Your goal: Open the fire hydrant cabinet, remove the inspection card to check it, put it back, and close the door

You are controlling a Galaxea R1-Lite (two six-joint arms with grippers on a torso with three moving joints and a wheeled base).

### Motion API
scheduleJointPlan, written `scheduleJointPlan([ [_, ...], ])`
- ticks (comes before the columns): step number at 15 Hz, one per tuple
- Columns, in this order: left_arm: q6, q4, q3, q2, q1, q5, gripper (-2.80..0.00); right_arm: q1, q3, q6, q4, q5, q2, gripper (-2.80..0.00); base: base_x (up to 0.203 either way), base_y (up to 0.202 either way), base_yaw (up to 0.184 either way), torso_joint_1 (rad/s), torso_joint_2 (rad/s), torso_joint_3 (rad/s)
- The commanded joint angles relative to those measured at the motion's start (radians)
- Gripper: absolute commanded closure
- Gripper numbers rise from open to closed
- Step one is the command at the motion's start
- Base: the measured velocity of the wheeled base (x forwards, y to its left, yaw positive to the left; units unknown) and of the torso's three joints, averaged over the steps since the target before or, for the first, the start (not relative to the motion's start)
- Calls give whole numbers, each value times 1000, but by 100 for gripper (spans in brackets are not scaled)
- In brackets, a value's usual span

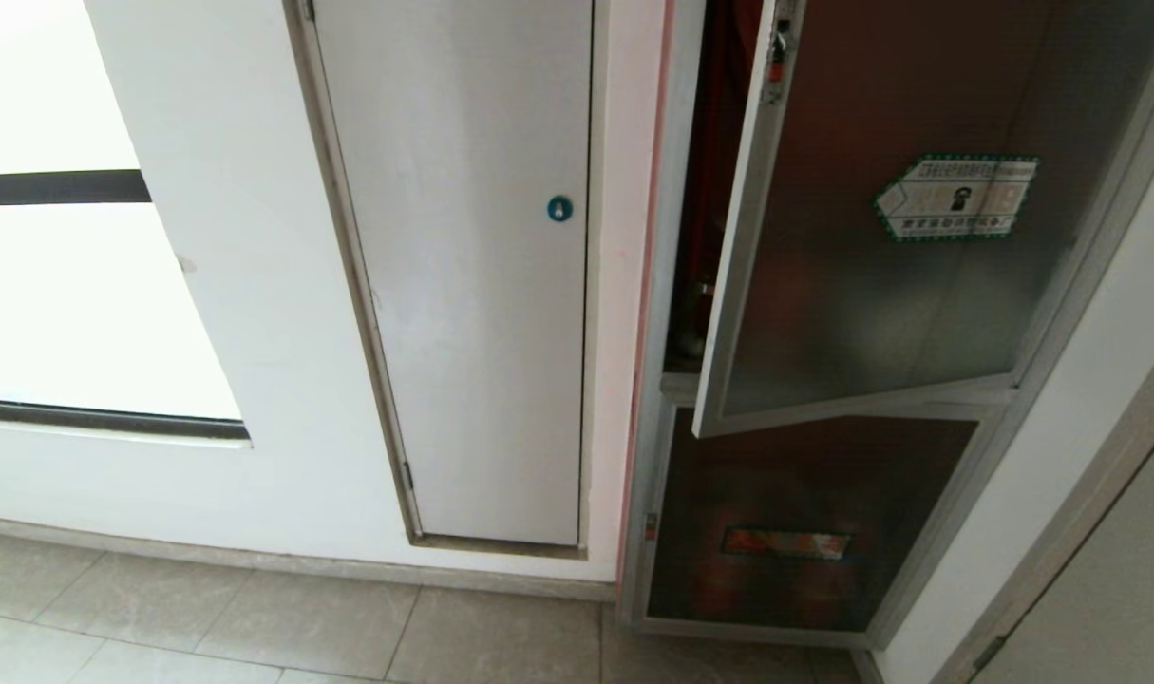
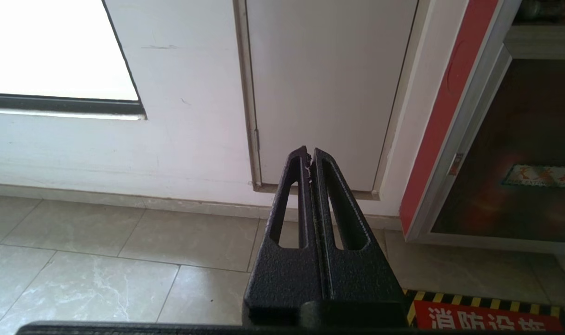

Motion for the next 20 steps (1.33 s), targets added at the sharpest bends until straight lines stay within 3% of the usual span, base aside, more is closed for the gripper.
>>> scheduleJointPlan([
  [1, 0, 0, 0, 1, 0, 1, 0, 0, 5, 0, -1, 0, 1, 0, 0, 0, 0, 0, 0, 0],
  [11, 9, 0, 0, 1, 0, -2, 0, 0, 5, 0, -1, 0, 1, 0, 0, 0, 0, 0, 0, 0],
  [20, 9, 0, 0, 1, 0, -1, 0, 0, 5, 0, -1, 0, 1, 0, 182, 0, -2, 6, 2, 1],
])
